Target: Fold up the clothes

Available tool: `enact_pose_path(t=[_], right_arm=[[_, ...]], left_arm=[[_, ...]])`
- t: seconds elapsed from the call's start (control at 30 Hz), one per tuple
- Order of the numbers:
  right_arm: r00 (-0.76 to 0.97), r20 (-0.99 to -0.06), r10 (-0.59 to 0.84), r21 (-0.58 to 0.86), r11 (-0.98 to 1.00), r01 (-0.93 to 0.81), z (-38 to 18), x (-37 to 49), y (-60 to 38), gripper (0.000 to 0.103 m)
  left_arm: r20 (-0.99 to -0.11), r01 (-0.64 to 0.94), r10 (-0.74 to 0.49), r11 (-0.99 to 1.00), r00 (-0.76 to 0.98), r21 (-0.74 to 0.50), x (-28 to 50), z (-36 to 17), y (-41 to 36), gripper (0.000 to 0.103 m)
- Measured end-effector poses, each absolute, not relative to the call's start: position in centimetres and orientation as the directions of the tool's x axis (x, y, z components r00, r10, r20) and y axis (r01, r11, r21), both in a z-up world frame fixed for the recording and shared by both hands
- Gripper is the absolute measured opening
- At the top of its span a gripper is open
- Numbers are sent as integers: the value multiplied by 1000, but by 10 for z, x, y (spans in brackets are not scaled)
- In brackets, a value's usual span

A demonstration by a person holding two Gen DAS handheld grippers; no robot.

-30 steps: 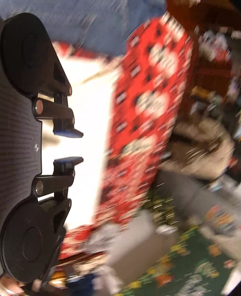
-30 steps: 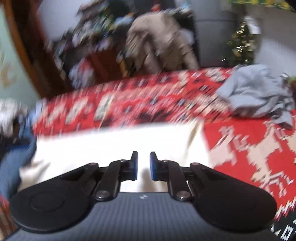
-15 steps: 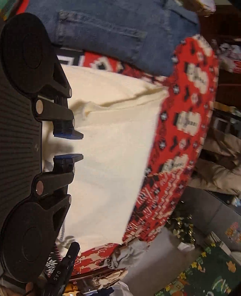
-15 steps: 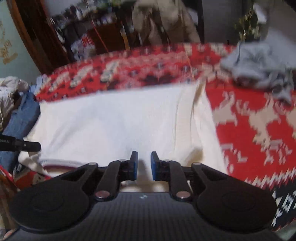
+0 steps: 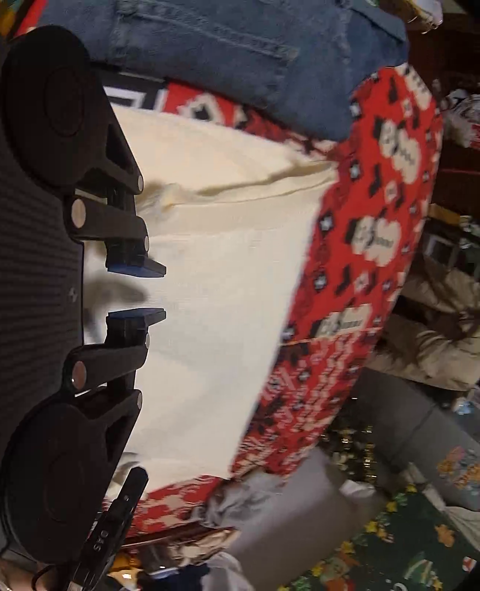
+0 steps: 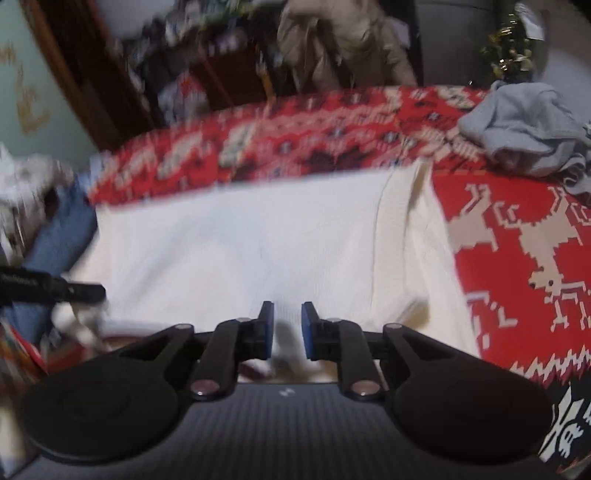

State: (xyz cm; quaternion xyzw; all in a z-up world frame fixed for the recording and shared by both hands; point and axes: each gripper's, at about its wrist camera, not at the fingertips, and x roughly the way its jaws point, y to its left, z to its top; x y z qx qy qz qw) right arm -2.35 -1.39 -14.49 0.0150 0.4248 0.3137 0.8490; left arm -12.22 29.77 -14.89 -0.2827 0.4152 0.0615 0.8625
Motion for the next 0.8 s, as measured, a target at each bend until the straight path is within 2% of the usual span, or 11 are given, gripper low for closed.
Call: enact_pose_path(t=[0.07,0.2,0.33,0.47,0.6,0.8], right_arm=[[491,-669,558,308,810,-500,-137,-18,-17,20],[566,-638,523,228,830,-510,-138,-6,8,21],[580,-606,545,167,800,-577,-149,-5,44,20],[587,-569,576,101,757,-645,-155,-4,79,17],[593,-543,595,138,760,-635,-166,9,97,16],[606,-537,587,178,781,-599,-183,31,118,13]], left_arm=[[-719,-329,-123,827,685,-455,-112,-145,299,16],[-690,-332,-87,829,718,-451,-82,-147,289,19],[-657,-326,-127,789,743,-521,-63,-165,279,20],[-633,-278,-94,842,769,-462,-46,-162,268,20],[-593,-245,-68,869,802,-431,-29,-160,266,20],[-610,-233,-109,860,785,-453,-6,-183,271,20]])
